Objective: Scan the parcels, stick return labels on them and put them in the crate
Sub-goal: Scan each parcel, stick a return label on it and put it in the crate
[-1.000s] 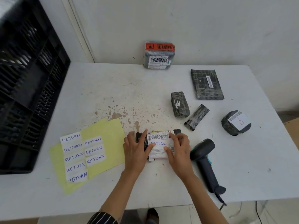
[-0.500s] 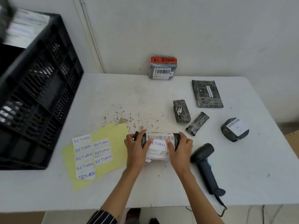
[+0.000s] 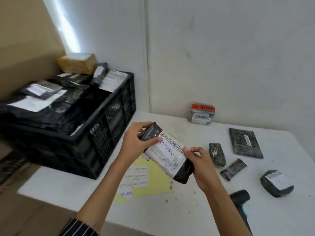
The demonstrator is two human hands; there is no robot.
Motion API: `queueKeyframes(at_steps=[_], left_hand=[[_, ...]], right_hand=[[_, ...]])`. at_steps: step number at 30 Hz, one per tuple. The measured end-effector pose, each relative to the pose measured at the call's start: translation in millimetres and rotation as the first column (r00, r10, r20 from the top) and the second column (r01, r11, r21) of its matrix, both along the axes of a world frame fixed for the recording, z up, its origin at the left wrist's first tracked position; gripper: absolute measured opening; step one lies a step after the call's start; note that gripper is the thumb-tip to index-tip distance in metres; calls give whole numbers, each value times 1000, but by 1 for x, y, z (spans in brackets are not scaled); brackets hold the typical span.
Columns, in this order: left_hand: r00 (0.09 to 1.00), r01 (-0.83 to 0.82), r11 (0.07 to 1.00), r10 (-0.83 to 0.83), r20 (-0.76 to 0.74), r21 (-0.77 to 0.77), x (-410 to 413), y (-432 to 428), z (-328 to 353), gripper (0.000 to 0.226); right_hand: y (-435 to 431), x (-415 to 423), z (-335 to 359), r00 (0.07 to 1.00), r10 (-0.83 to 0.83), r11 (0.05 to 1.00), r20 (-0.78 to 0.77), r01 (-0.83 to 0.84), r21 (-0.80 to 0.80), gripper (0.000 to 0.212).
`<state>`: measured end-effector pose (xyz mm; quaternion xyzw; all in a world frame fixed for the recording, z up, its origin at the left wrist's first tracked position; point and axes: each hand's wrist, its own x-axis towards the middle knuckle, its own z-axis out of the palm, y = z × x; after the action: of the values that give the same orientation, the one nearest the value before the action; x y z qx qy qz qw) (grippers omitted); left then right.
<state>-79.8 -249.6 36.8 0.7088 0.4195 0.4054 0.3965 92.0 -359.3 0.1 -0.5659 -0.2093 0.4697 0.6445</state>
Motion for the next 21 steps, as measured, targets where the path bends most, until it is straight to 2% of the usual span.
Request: queueKeyframes(at_steps=[3, 6, 10, 13, 17, 19, 21], left_hand=[[999, 4, 1000, -5, 38, 31, -34, 3, 25, 52], [996, -70, 995, 67, 54, 65, -69, 11, 46, 51], [989, -150, 985, 150, 8, 80, -112, 31, 72, 45], [981, -189, 976, 194, -30, 108, -142, 53, 84, 44], [945, -268, 942, 297, -133, 200, -184, 99, 88, 32], [898, -278, 929, 341, -278, 243, -205, 127, 84, 34], [815, -251, 922, 366, -449, 295, -222, 153, 75, 44]], right_hand=[[15, -22, 25, 998, 63, 997, -30, -61, 55, 13], [31, -44, 48, 977, 209, 975, -26, -207, 79, 11], [54, -75, 73, 890, 453, 886, -51, -443, 135, 15], [81, -101, 87, 850, 519, 848, -93, -498, 183, 14], [145, -119, 113, 932, 359, 917, -44, -343, 203, 14], [183, -123, 131, 973, 225, 953, 42, -229, 197, 19], [225, -126, 149, 977, 88, 971, 196, -129, 203, 27]])
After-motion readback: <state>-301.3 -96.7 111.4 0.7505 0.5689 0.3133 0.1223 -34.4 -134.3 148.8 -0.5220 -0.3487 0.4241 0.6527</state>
